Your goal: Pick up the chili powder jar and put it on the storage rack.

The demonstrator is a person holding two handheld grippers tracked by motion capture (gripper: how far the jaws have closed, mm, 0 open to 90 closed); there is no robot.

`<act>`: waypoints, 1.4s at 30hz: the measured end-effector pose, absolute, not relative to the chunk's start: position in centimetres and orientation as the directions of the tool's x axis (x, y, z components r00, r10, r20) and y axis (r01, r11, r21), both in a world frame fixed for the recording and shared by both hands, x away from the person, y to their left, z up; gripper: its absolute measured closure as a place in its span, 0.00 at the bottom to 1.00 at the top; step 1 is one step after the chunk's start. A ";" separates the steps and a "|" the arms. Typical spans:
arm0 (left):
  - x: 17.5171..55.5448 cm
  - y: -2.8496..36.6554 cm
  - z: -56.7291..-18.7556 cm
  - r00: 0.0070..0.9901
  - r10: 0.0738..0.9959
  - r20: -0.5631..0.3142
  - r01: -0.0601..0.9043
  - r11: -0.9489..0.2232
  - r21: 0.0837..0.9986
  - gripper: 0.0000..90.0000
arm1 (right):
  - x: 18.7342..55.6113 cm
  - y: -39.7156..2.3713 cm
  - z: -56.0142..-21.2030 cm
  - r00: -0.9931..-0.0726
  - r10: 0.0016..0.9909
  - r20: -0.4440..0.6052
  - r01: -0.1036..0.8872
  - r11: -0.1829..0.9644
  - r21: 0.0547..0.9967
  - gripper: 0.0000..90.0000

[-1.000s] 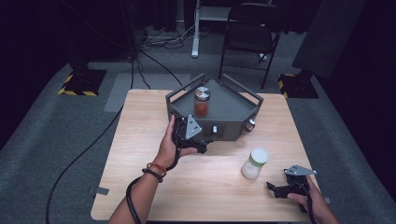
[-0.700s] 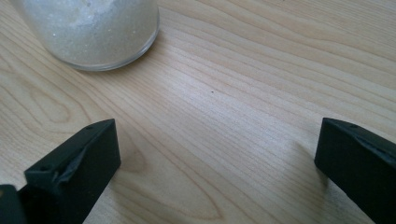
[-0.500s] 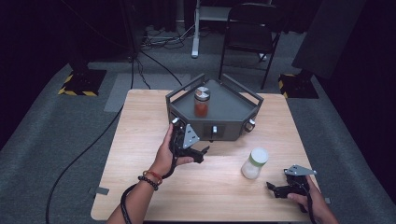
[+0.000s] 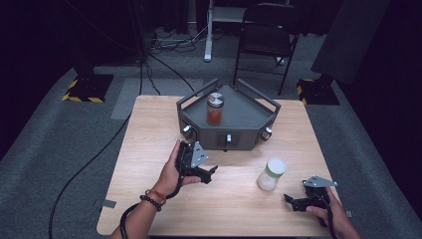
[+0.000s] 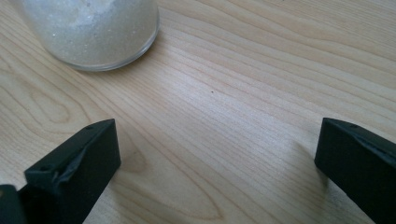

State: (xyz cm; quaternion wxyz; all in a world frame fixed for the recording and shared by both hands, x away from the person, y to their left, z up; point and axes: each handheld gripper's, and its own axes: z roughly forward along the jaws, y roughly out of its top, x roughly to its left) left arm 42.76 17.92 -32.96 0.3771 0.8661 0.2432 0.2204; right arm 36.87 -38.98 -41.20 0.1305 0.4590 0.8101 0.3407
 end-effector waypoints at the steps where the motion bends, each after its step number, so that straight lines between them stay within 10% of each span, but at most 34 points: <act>1: 42.7 18.0 -33.0 0.787 0.584 0.199 0.257 -0.604 0.755 0.00 | 36.9 -39.0 -41.2 -0.544 0.833 0.101 0.655 0.346 0.672 0.00; 42: 41.1 21.5 -35.0 0.823 0.557 0.109 0.387 -0.691 0.611 0.01 | 36.9 -38.9 -41.2 -0.543 0.834 0.101 0.656 0.345 0.672 0.00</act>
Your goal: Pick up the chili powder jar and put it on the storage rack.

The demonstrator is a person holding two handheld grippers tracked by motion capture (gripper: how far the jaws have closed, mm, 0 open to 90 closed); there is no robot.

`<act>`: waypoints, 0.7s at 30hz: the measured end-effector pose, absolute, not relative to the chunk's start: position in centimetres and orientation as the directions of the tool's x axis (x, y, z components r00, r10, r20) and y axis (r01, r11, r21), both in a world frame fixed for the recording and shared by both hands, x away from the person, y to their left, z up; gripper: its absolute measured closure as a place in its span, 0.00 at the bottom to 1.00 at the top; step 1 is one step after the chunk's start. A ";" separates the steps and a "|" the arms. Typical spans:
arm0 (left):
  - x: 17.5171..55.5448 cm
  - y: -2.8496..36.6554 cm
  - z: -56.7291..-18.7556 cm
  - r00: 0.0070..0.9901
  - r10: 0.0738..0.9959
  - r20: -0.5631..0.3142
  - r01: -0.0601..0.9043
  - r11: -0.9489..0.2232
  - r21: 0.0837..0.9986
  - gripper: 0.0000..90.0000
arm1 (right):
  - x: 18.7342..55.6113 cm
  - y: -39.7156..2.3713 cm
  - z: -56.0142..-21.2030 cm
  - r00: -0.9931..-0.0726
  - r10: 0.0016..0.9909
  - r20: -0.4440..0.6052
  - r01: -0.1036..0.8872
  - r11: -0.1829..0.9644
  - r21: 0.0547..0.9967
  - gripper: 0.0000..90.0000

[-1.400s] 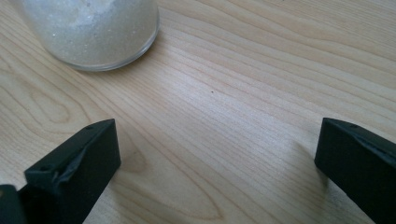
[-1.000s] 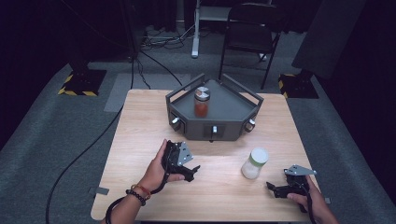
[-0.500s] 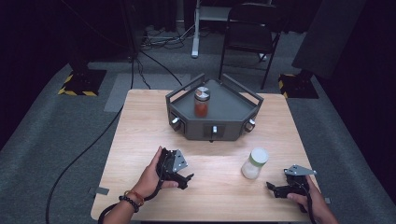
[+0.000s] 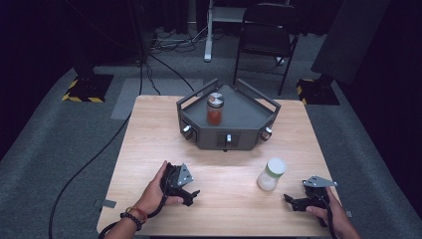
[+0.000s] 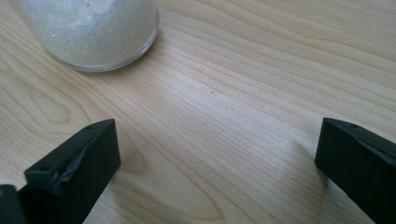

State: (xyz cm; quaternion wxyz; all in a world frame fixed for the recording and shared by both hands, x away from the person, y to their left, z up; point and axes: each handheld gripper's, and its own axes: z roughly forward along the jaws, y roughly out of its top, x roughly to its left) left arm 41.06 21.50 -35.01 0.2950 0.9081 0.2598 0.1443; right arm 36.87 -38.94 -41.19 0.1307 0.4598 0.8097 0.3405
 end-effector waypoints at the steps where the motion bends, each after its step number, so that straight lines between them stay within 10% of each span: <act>1: 41.1 21.6 -35.1 0.823 0.558 0.106 0.390 -0.691 0.608 0.01 | 36.9 -38.9 -41.2 -0.543 0.833 0.101 0.655 0.346 0.672 0.00; 21: 42.6 24.3 -36.4 0.794 0.608 -0.018 0.507 -0.646 0.571 0.01 | 36.9 -38.9 -41.2 -0.543 0.833 0.101 0.655 0.345 0.672 0.00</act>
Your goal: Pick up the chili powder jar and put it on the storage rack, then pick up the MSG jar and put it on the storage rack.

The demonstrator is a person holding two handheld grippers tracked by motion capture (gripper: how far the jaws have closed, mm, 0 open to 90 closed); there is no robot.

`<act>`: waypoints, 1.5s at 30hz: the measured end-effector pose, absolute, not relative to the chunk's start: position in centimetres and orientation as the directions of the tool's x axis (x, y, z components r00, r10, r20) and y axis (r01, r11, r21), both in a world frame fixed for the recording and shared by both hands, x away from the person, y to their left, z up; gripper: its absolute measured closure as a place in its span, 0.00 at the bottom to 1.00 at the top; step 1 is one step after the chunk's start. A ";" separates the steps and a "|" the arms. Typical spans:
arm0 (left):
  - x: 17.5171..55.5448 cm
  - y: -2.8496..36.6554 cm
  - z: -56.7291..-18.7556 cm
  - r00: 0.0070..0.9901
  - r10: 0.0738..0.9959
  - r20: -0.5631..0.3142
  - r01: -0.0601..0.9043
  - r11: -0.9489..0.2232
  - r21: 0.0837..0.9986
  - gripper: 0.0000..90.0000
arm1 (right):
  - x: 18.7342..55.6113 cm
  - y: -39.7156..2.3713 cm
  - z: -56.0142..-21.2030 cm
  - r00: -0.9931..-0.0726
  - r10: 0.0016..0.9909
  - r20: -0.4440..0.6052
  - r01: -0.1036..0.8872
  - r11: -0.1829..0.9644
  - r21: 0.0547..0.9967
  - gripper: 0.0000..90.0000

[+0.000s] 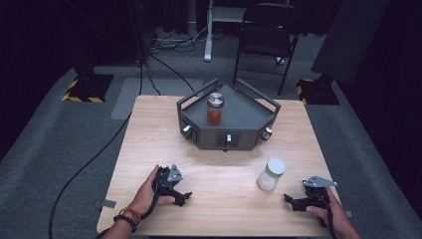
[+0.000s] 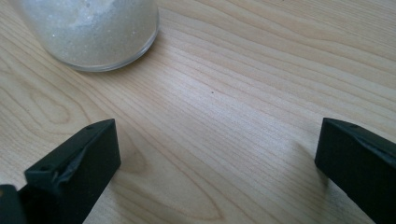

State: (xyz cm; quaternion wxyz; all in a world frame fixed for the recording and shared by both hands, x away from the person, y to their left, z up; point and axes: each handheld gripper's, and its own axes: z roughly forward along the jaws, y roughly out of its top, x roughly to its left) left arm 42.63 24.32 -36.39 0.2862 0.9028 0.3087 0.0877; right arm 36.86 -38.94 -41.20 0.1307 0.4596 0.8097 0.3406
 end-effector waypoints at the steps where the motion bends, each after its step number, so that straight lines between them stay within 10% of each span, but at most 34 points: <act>1: 42.6 24.3 -36.4 0.797 0.604 -0.013 0.503 -0.652 0.567 0.01 | 36.9 -38.9 -41.2 -0.543 0.833 0.101 0.655 0.346 0.672 0.00; 45: 42.3 26.6 -37.3 0.768 0.638 -0.045 0.535 -0.601 0.594 0.00 | 37.0 -39.1 -41.2 -0.558 0.824 0.102 0.649 0.356 0.672 0.00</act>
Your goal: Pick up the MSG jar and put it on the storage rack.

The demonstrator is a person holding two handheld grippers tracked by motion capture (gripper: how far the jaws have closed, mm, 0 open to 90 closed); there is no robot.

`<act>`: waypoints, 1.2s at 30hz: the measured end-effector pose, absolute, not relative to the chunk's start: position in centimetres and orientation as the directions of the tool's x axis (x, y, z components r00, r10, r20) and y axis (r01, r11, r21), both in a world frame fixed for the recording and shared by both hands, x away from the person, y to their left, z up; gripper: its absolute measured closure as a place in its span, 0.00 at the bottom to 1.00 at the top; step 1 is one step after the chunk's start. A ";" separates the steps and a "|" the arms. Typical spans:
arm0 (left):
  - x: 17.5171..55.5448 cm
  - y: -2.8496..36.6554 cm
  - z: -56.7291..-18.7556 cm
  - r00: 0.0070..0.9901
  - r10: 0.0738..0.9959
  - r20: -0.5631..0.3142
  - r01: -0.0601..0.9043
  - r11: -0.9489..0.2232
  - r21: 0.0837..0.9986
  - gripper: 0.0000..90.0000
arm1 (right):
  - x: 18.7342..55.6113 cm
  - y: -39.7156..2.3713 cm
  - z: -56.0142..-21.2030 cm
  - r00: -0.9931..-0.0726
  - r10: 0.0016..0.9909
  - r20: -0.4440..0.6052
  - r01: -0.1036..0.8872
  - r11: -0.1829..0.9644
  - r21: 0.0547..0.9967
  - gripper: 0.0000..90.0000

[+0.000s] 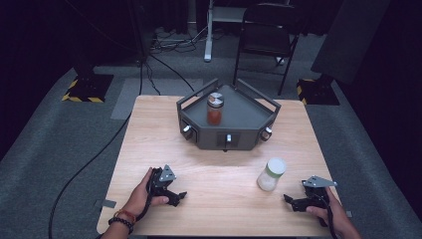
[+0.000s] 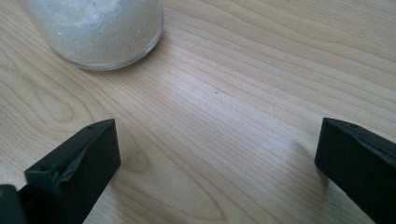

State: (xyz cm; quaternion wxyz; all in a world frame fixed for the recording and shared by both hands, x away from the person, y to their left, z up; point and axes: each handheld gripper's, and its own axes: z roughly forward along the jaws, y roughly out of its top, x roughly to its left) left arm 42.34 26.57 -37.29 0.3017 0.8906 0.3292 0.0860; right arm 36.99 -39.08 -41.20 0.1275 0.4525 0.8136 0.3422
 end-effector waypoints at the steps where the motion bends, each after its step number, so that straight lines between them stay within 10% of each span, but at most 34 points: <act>1: 42.3 26.6 -37.3 0.769 0.638 -0.045 0.534 -0.601 0.594 0.00 | 37.0 -39.1 -41.2 -0.558 0.823 0.102 0.649 0.356 0.672 0.00; 20: 42.3 26.6 -37.3 0.769 0.638 -0.045 0.534 -0.601 0.594 0.00 | 36.6 -38.7 -40.7 -0.554 0.828 0.081 0.642 0.364 0.674 0.02; 36: 42.3 26.6 -37.3 0.768 0.639 -0.045 0.535 -0.601 0.594 0.00 | 33.9 -39.5 -39.7 -0.552 0.808 0.207 0.531 0.148 0.835 0.02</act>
